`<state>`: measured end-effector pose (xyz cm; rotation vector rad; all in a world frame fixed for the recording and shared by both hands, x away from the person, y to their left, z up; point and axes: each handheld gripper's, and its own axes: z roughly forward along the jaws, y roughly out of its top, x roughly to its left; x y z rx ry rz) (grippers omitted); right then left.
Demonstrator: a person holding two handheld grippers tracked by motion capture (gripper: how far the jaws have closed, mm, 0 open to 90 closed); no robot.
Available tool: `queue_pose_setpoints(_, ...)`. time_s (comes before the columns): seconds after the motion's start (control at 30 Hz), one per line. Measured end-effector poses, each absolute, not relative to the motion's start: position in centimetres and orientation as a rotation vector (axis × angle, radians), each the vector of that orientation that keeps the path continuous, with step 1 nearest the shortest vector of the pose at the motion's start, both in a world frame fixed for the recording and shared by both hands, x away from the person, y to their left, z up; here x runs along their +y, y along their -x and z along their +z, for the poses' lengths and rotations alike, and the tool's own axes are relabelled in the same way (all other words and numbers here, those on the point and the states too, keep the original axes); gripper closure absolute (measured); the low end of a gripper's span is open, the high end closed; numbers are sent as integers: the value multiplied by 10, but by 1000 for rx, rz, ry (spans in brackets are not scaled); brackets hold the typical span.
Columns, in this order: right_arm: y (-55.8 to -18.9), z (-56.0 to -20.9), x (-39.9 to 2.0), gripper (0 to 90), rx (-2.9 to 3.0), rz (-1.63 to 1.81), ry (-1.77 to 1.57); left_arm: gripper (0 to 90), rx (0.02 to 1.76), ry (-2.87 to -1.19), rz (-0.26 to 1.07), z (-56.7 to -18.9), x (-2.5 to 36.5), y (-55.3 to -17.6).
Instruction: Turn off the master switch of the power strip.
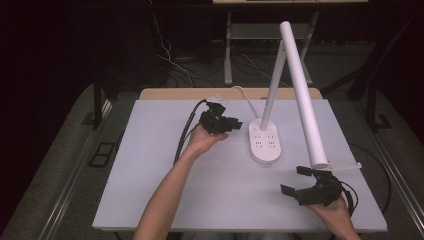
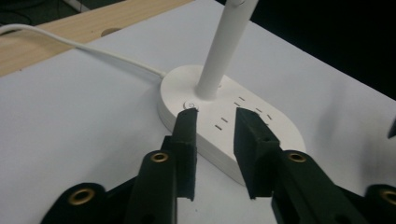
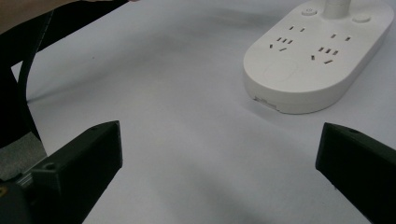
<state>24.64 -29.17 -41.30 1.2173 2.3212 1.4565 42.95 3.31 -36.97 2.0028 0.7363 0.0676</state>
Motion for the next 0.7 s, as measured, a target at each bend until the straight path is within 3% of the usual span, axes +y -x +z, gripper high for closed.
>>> queue_pose_setpoints(0.27,-247,-413,-292,0,2321,1455,-1213,265,713,-1976,35,-359,55,-411)
queue_pose_setpoints(0.4,-247,-413,-292,0,2321,1455,-1214,19,739,-1997,33,-360,64,-402)
queue_pose_setpoints(0.7,-247,-413,-292,0,2317,1454,-1215,0,757,-1973,64,-361,99,-378)
